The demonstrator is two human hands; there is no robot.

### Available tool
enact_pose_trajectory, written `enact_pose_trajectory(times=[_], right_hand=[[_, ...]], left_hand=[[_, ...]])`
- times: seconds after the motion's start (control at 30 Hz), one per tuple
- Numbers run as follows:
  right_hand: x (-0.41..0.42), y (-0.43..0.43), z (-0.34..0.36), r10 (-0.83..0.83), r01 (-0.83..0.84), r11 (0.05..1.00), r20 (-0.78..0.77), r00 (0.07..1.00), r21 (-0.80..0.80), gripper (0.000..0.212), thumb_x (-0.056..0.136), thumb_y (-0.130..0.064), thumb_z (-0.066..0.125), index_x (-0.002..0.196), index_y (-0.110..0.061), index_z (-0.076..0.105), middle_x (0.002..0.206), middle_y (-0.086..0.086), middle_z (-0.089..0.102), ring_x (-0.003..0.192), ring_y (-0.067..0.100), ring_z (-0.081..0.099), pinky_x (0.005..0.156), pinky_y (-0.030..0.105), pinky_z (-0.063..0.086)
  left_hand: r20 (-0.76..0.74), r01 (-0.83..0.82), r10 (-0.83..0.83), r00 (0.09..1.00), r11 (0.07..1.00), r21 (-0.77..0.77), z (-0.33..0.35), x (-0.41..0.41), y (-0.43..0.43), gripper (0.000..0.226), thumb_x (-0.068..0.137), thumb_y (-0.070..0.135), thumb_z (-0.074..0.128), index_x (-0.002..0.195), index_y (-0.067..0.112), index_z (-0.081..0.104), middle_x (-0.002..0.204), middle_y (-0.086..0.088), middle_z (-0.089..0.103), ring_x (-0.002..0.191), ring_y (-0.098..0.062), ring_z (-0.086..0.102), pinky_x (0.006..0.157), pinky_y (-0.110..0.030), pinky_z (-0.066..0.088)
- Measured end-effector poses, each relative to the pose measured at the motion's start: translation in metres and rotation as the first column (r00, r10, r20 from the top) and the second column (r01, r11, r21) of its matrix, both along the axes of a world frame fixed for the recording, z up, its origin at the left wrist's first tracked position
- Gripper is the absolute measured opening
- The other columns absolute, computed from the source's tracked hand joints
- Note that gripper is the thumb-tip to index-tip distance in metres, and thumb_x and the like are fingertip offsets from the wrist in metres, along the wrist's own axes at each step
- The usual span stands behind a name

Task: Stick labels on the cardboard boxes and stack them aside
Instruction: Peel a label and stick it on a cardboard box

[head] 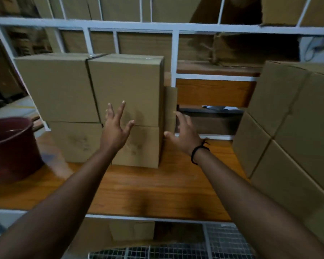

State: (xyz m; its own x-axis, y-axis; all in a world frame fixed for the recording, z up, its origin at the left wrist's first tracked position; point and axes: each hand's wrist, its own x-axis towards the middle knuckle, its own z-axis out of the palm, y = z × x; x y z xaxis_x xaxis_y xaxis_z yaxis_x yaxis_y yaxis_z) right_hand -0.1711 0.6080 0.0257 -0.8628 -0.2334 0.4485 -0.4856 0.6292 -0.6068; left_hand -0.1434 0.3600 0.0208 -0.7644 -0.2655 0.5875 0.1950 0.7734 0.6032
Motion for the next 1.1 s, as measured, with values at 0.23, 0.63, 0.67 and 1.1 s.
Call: enact_pose_trajectory(times=[0.23,0.63,0.67,1.1], right_hand=[[-0.081,-0.091,0.094,-0.130,0.122,0.972,-0.031,0.991,-0.201,0.104,0.070,-0.042,0.082,0.149,-0.046,0.013,0.150,0.006,0.024,0.132,0.027,0.039,0.102,0.046,0.045],[-0.129,-0.134,0.124,-0.277,0.264,0.924,-0.010,0.961,-0.278,0.080,0.065,-0.029,0.088,0.129,-0.036,0.041,0.130,0.004,0.053,0.115,0.022,0.053,0.091,0.032,0.048],[-0.128,-0.131,0.123,-0.286,0.272,0.922,-0.013,0.958,-0.276,0.081,0.064,-0.030,0.089,0.128,-0.037,0.040,0.129,0.004,0.054,0.114,0.022,0.054,0.090,0.032,0.049],[-0.080,-0.083,0.121,-0.318,0.283,0.905,-0.065,0.946,-0.317,0.082,0.065,-0.022,0.087,0.133,-0.030,0.042,0.119,-0.009,0.047,0.108,0.010,0.047,0.084,0.031,0.051]], left_hand=[[-0.041,-0.083,0.079,0.996,0.989,-0.126,0.078,-0.068,-0.088,0.080,0.087,0.057,0.062,0.153,0.043,0.020,0.165,-0.013,0.006,0.152,-0.029,0.000,0.117,-0.062,0.001],[-0.040,-0.029,0.025,0.999,0.995,-0.100,0.070,-0.110,-0.103,0.080,0.090,0.046,0.065,0.153,0.047,0.016,0.164,-0.013,-0.011,0.147,-0.039,0.015,0.117,-0.058,0.020],[-0.046,-0.021,0.017,0.999,0.996,-0.087,0.070,-0.111,-0.103,0.080,0.090,0.045,0.065,0.152,0.049,0.016,0.164,-0.012,-0.011,0.147,-0.041,0.015,0.117,-0.058,0.022],[-0.128,0.055,-0.078,0.989,0.984,-0.170,0.077,-0.107,-0.074,0.086,0.090,0.030,0.068,0.154,0.045,0.012,0.157,-0.023,0.019,0.135,-0.039,0.036,0.103,-0.052,0.044]])
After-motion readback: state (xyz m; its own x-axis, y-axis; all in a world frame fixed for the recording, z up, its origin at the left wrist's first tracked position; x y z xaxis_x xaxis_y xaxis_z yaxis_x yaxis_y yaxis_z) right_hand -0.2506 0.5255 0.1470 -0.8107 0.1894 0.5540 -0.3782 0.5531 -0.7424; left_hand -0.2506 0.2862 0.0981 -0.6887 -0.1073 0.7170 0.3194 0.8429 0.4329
